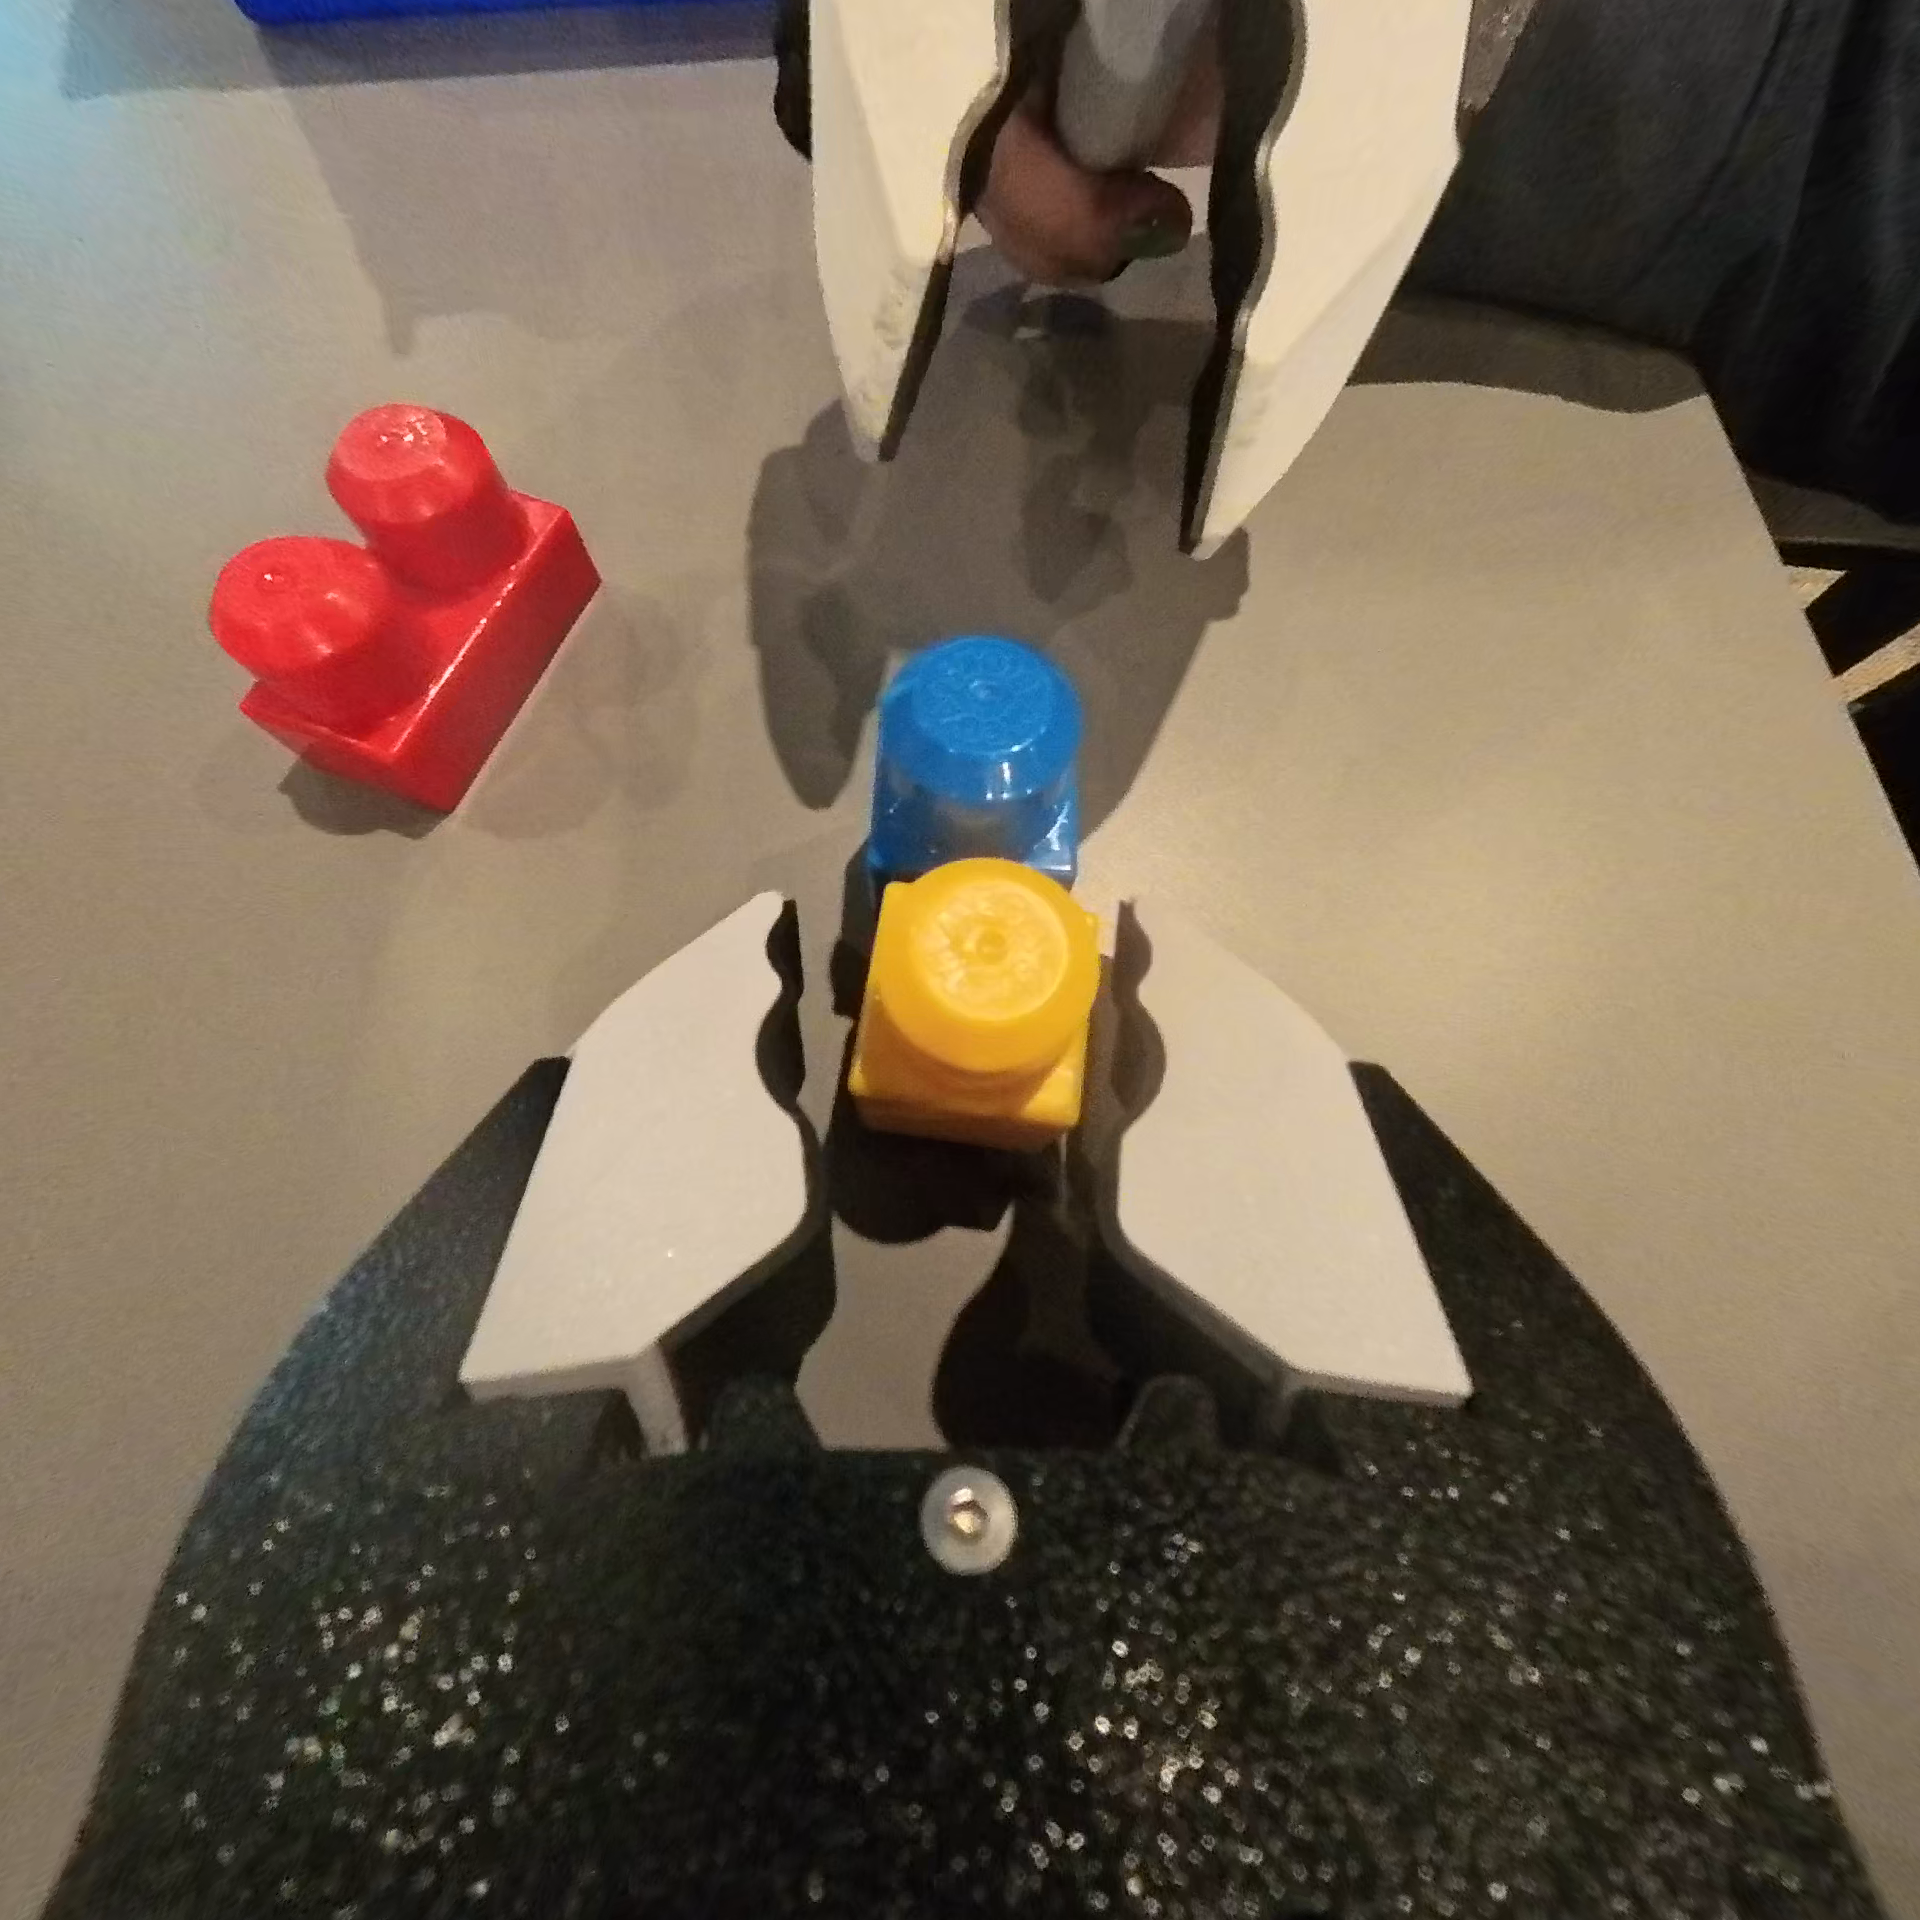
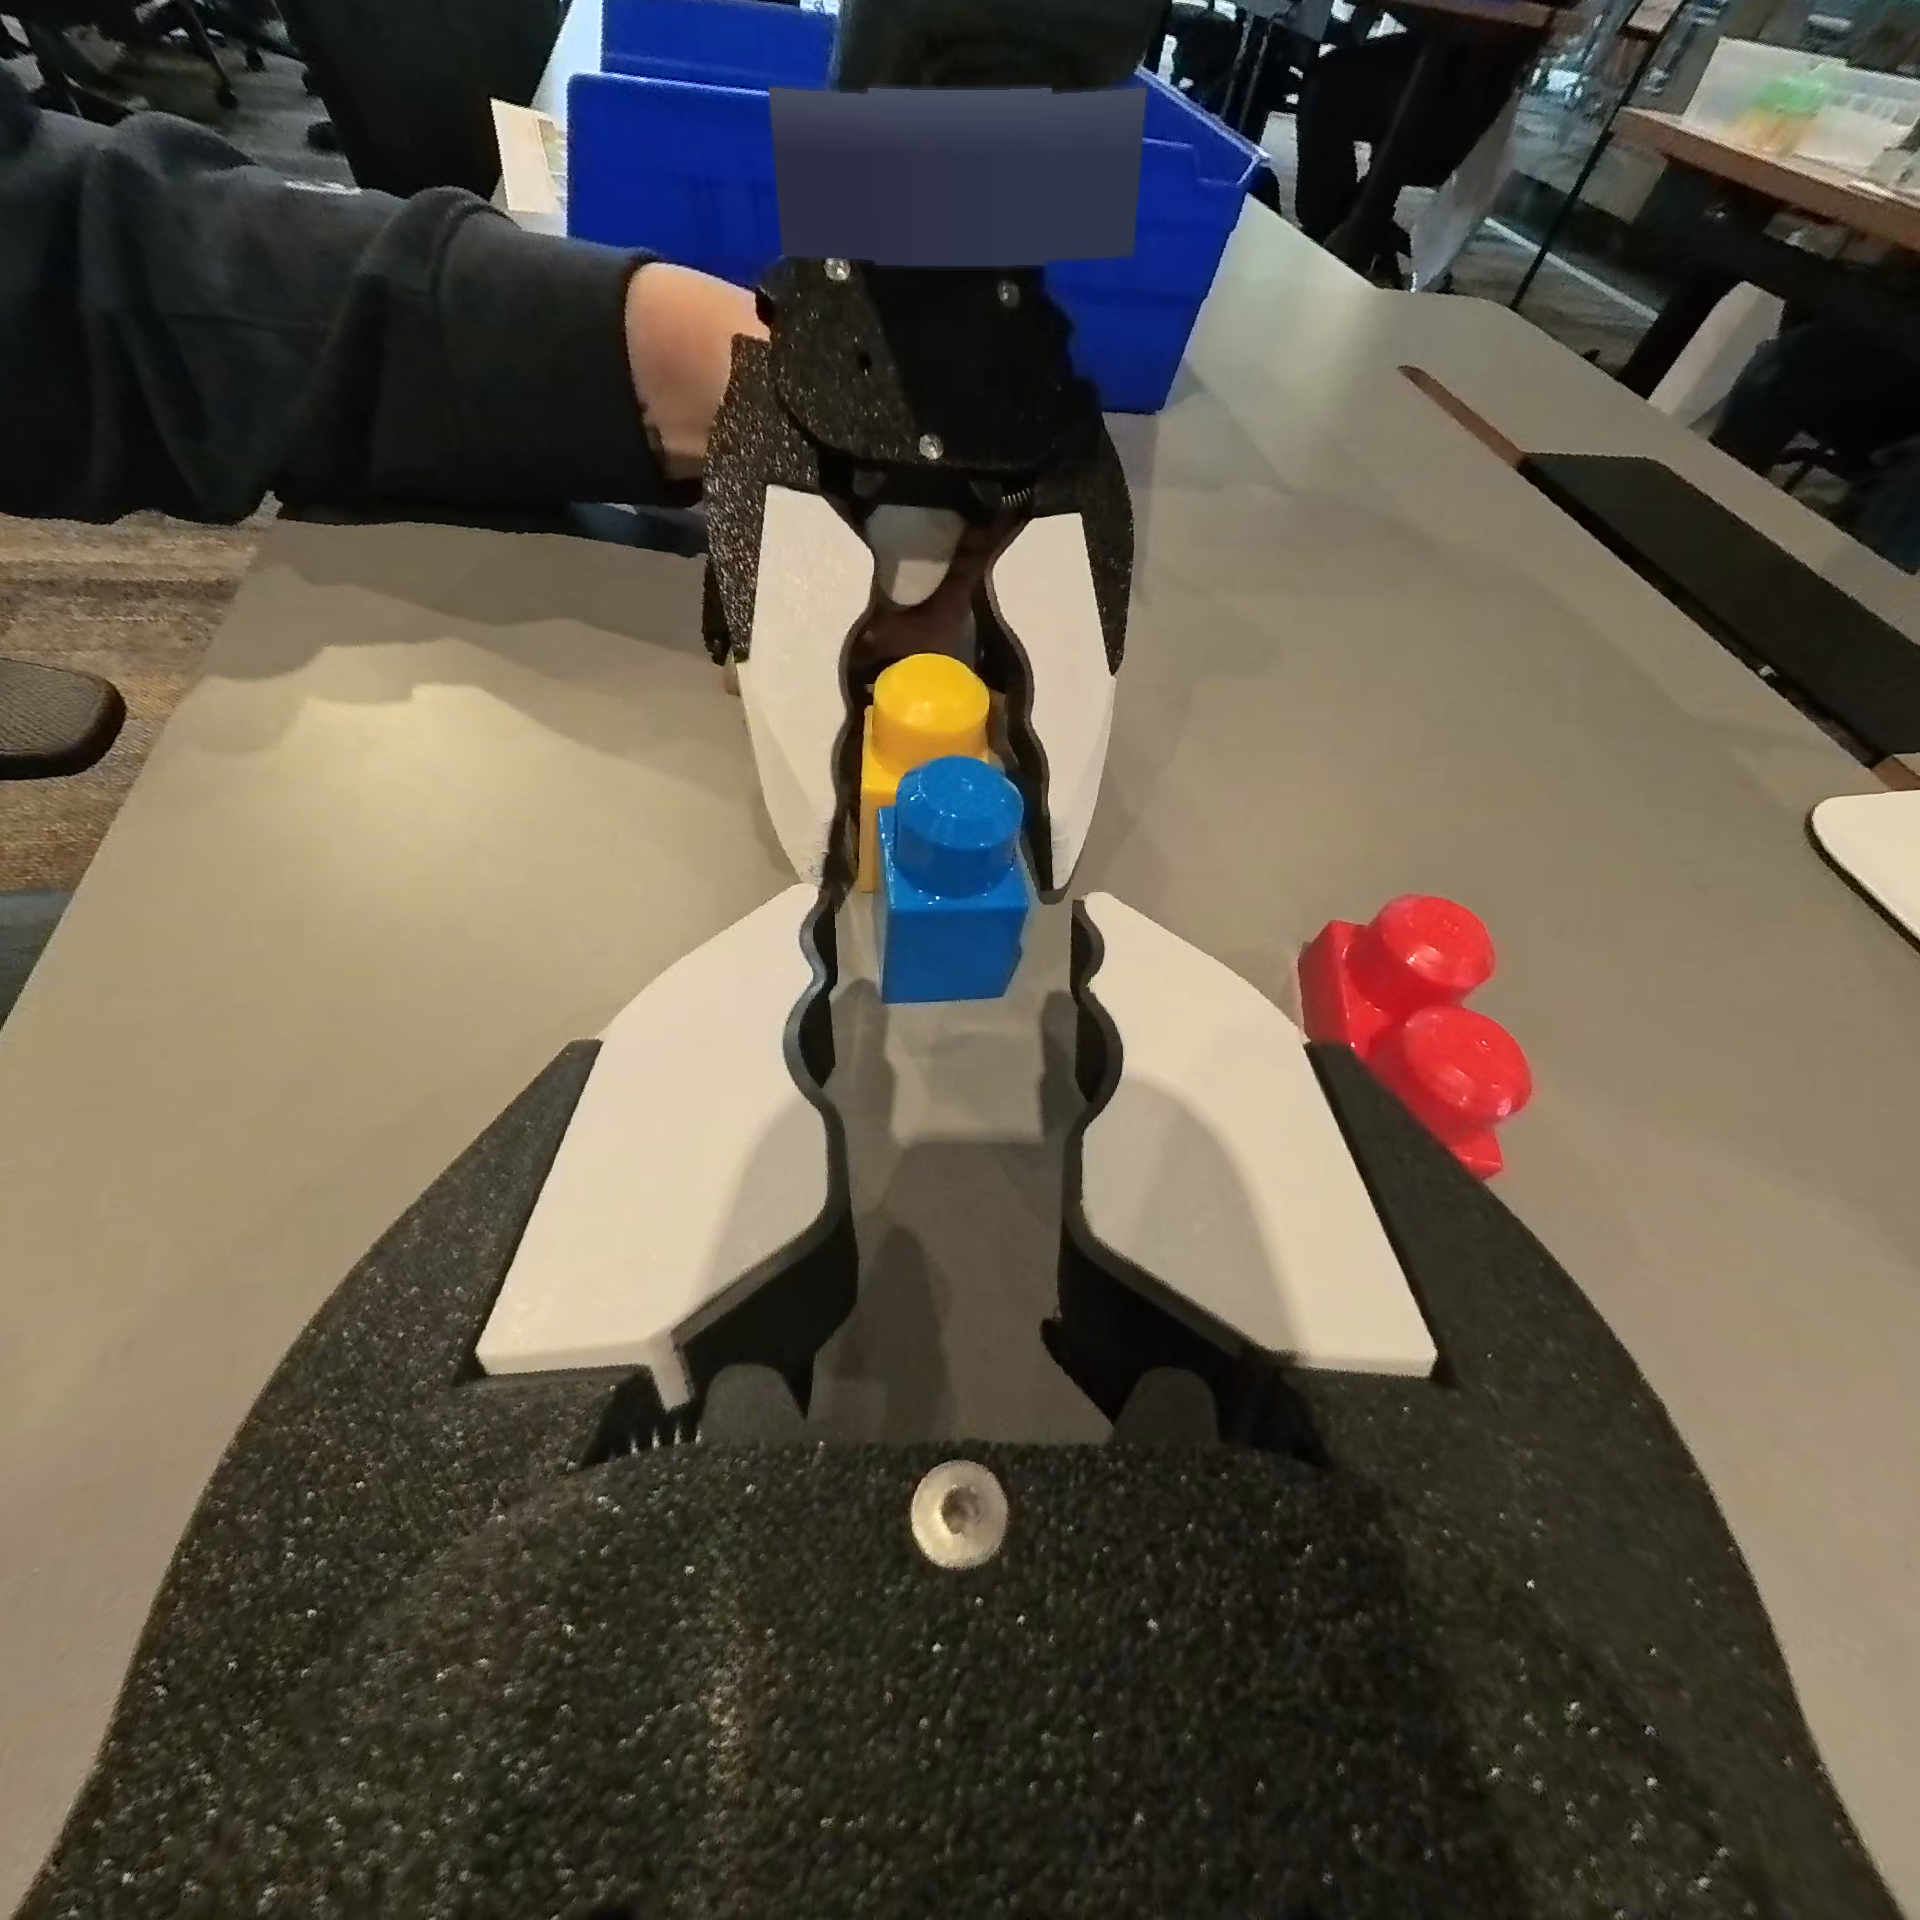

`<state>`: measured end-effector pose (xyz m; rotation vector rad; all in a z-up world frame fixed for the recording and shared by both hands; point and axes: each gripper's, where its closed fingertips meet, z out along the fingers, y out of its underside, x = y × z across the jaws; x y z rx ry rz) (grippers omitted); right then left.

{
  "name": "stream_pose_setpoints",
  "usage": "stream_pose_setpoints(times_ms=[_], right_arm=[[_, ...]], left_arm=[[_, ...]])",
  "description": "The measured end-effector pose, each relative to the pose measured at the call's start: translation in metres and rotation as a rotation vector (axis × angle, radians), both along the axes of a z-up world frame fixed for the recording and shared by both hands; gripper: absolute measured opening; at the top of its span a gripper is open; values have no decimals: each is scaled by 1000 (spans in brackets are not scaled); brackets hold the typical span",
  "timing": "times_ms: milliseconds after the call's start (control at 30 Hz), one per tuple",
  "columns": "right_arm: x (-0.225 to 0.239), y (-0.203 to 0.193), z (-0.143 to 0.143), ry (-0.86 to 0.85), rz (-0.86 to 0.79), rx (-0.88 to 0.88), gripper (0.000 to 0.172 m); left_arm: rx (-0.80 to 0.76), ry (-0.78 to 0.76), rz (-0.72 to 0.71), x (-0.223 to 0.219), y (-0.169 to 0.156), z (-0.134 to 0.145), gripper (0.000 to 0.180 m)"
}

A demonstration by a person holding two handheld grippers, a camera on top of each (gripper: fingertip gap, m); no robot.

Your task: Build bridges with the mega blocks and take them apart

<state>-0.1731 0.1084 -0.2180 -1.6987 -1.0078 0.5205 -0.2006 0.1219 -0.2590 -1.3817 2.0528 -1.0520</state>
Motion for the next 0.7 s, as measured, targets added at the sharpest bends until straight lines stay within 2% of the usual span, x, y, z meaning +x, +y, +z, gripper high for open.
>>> stream_pose_setpoints(times_ms=[700], right_arm=[[-2,4,-8,-6,15,-21,43]], left_arm=[[13,-35,-46,-2,-7,4,59]])
